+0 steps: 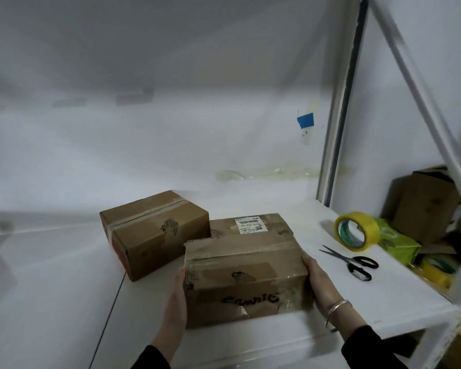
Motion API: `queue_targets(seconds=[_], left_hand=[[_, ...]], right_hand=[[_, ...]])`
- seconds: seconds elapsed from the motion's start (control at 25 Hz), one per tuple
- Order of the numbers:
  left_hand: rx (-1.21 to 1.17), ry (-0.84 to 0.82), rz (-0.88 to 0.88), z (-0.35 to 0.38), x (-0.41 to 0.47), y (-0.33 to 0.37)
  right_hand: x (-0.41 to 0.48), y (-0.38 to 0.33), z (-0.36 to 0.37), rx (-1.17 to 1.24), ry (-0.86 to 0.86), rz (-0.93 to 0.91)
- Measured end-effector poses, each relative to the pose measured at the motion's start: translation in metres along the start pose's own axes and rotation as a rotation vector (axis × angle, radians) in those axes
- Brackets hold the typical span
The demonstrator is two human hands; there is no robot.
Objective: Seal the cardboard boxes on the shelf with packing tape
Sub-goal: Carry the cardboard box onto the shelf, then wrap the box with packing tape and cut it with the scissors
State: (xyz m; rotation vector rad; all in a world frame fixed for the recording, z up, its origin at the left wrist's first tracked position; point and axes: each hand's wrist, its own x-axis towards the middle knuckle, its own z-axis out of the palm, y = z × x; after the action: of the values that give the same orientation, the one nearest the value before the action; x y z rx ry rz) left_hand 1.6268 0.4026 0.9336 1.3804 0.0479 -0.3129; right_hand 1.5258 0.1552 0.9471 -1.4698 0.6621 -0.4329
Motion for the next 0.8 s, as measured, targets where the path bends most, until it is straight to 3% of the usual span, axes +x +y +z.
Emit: queue_targets(seconds=[0.28, 0.4, 0.48, 0.56, 0.64, 0.68, 0.8], left_hand=[[-0.007, -0.105, 0.073, 0.037, 0.022, 0.0], [0.205, 0.024, 0.215, 0.044, 0.013, 0.008], [0.429, 0.2, 0.611, 0.052, -0.004, 0.016], [0.658, 0.076, 0.968, 0.061, -0.011, 0.015], [0.959, -0.108, 1.04, 0.067, -0.004, 0.007], [1.034, -0.115, 1.008, 0.071, 0.002, 0.002], [0.88, -0.004, 0.95, 0.085, 0.005, 0.0]], right_hand=[[0.038, -0.013, -0.017, -0.01, 0.051, 0.023], [0.043, -0.021, -0.022, -0.09, 0.031, -0.048], [0.039, -0.03, -0.025, -0.226, 0.173, -0.268], [0.024, -0.039, -0.022, -0.328, 0.224, -0.662], [0.012, -0.041, -0.011, -0.52, 0.028, -0.926], [0.011, -0.037, -0.006, -0.646, -0.091, -1.004], [0.025, -0.019, 0.001, -0.873, -0.255, -1.204]])
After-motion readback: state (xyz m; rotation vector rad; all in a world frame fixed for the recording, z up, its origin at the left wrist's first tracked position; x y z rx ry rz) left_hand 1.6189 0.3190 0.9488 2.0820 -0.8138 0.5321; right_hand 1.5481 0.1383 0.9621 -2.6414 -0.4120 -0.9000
